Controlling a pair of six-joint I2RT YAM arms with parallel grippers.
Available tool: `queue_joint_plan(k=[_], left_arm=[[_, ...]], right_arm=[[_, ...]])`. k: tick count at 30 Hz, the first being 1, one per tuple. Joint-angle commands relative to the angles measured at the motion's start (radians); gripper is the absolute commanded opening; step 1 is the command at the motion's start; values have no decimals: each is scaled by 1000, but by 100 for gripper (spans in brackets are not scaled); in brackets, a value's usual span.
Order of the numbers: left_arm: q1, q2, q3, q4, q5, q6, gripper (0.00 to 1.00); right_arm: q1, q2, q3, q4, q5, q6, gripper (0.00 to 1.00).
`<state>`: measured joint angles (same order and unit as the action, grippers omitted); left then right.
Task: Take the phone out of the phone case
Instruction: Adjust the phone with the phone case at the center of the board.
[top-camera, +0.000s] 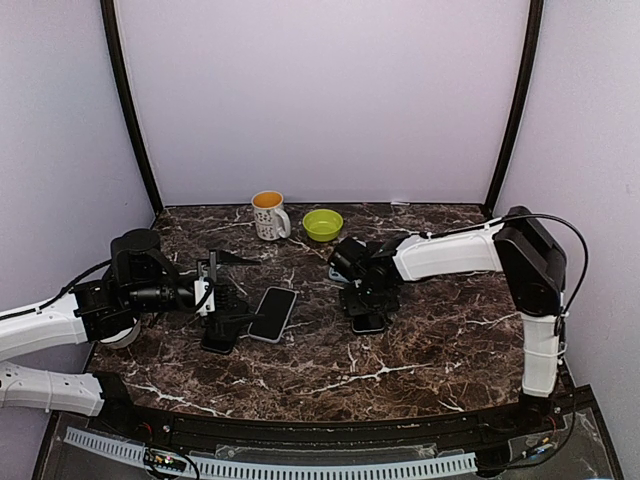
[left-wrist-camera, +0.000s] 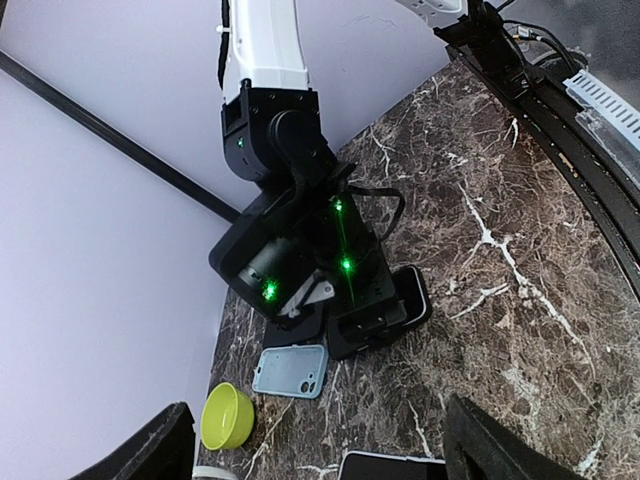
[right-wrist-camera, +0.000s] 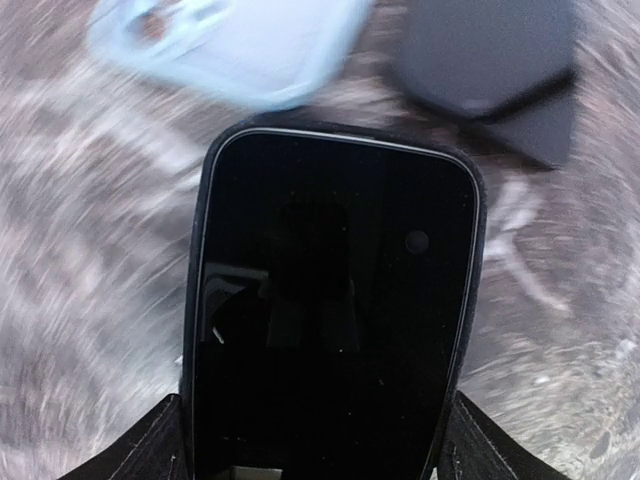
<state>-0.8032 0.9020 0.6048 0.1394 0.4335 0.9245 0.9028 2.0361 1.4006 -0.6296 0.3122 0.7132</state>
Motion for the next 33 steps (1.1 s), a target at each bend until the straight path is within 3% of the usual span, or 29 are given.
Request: queue_joint_plan(k=[1,6,14,17,24,33], left_arm=[[-2,3,7,-8,22,2,88],[-2,6,6,-8,24,0,88],[-4,20,5,-7,19,3,88],[-5,23,3,-7,13,5,88],[-6,23,3,-4,9,6,88],[-6,28,0,-3,4,6,88]], right_arm=[[83,-29,-65,24,-177,-271,83],[88,-79,-130,0,-123,-332,98],[92,-87,-135,16,-265,-113,99],[107,-77,-144,-10,-223,-6,99],[160,-29,-138,-53,-84,142,89],[191,42,-152,-68,-36,161,81]])
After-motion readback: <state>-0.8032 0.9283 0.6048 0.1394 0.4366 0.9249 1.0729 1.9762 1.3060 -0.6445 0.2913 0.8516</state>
